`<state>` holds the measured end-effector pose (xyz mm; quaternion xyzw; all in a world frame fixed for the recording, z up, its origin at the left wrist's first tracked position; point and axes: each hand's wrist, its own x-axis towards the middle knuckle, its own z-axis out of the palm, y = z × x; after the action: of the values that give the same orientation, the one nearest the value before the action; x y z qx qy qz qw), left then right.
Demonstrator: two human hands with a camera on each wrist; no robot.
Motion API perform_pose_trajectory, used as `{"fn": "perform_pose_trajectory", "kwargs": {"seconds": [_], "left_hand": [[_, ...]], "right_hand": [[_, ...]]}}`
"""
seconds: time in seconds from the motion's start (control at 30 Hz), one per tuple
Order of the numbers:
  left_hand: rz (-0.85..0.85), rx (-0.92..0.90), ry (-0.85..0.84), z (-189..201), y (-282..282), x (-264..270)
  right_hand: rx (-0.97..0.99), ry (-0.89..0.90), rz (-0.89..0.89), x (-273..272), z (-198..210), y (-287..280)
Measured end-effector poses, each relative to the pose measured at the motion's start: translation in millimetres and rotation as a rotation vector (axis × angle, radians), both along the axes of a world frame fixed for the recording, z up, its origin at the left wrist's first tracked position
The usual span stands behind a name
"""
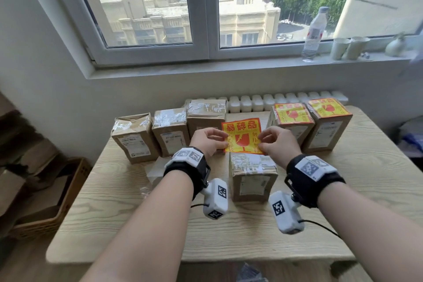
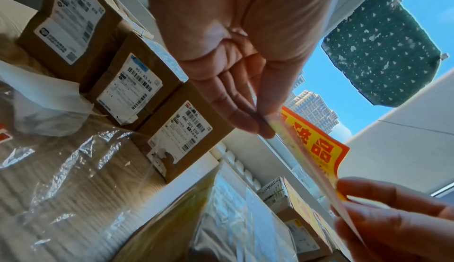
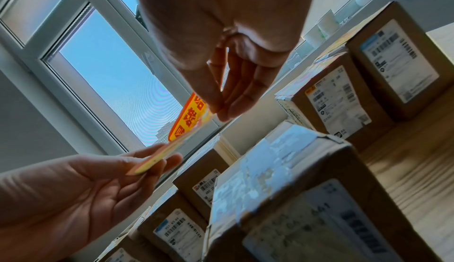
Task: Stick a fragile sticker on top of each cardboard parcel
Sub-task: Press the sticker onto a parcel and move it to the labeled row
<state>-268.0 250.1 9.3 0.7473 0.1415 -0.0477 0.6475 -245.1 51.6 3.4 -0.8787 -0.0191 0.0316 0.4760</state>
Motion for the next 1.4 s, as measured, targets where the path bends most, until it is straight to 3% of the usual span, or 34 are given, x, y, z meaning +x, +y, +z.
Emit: {"fn": "perform_pose_trajectory", "kwargs": {"seconds": [0.5, 0.83, 1.07, 1.4], "left_hand": [[0.011, 0.114, 0.002, -14.6, -31.2, 6.7], [-0.019, 0.047, 0.082, -22.3, -34.0, 3.2], [-0.07, 0.242, 0.086, -39.2, -33.6, -1.8], [-0.097, 0.319, 0.123, -43.6, -36.1, -4.6]], "right_hand": [[0.085, 0.021, -0.064, 6.0, -20.7, -40.1], [0.083, 0.132, 0.05, 3.4, -33.5, -38.7], [0.016, 0.108, 0.051, 0.0, -41.0, -34.7], [-0.035, 0.093, 0.042, -7.1, -46.5, -36.3]]}}
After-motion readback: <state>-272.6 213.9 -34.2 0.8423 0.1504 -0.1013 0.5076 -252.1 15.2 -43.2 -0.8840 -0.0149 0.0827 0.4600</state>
